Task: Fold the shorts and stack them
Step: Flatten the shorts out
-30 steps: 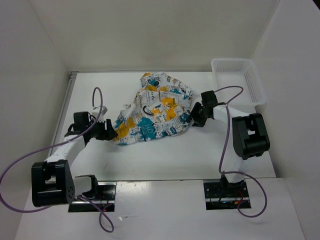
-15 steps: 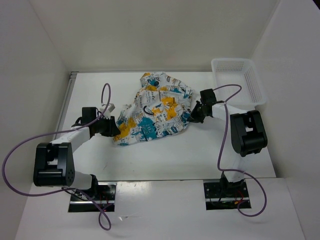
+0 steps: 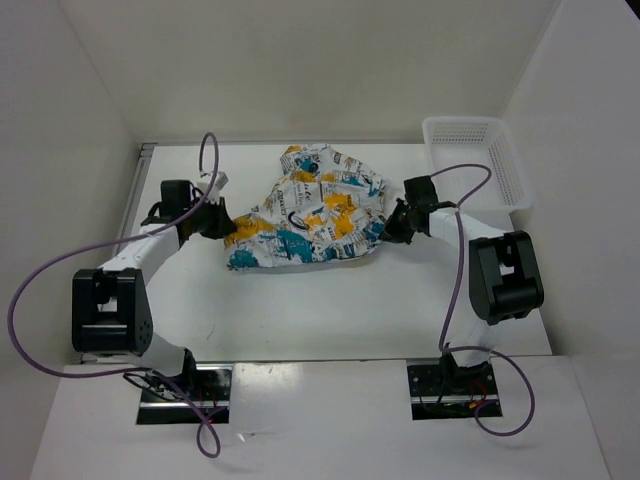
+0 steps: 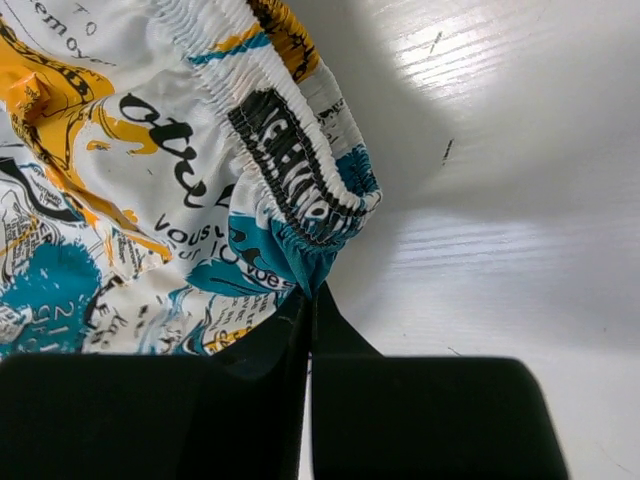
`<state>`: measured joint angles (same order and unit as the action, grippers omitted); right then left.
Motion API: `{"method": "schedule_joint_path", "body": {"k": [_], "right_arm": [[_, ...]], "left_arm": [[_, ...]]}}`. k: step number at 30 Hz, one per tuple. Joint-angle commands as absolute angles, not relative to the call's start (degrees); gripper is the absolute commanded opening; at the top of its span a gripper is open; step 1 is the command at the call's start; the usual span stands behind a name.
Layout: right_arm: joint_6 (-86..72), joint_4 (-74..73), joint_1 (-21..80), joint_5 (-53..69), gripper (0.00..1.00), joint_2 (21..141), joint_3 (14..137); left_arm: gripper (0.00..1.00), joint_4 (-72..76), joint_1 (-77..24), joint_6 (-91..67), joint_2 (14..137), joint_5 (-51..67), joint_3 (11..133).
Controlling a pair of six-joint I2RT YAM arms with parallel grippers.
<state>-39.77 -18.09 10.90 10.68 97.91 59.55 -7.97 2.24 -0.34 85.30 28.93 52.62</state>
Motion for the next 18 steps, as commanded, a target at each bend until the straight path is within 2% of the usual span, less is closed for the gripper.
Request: {"method": "schedule_joint_path", "body": {"k": [1, 3, 6, 7, 10, 14, 16, 18], "right_arm": [[-39.37, -18.72, 10.90, 9.05, 0.01, 94.92, 57.49], [-39.37, -18.72, 10.90, 9.05, 0.01, 94.92, 57.48], [-39.99, -18.72, 10.90, 9.58, 0.01, 94.92, 57.48], [-40.60, -18.72, 10.90, 9.58, 0.01, 94.92, 57.48], [-41.13, -18.72, 10.90, 9.58, 0.01, 94.92, 58.00], [-41.13, -18.72, 10.90, 9.58, 0.01, 94.92, 58.01], [-41.13, -18.72, 10.90, 9.58, 0.02, 94.40, 58.01], [-41.13, -18.72, 10.90, 9.58, 0.03, 94.39, 58.01]], "left_arm": [[0.00, -6.60, 2.11, 0.00, 90.17, 29.36, 54.14], [0.01, -7.37, 2.11, 0.00, 92.71, 29.36, 55.28], [0.14, -8.70, 2.11, 0.00, 94.56, 28.65, 56.68], [0.32, -8.70, 2.63, 0.00, 94.57, 28.65, 56.69], [0.67, -9.93, 2.64, 0.00, 92.73, 27.96, 56.69], [0.93, -19.30, 2.64, 0.00, 81.69, 20.69, 58.89], [0.96, -22.40, 4.12, 0.00, 77.28, 19.17, 58.37], [0.93, -24.08, 4.13, 0.00, 70.95, 21.00, 54.95]]}}
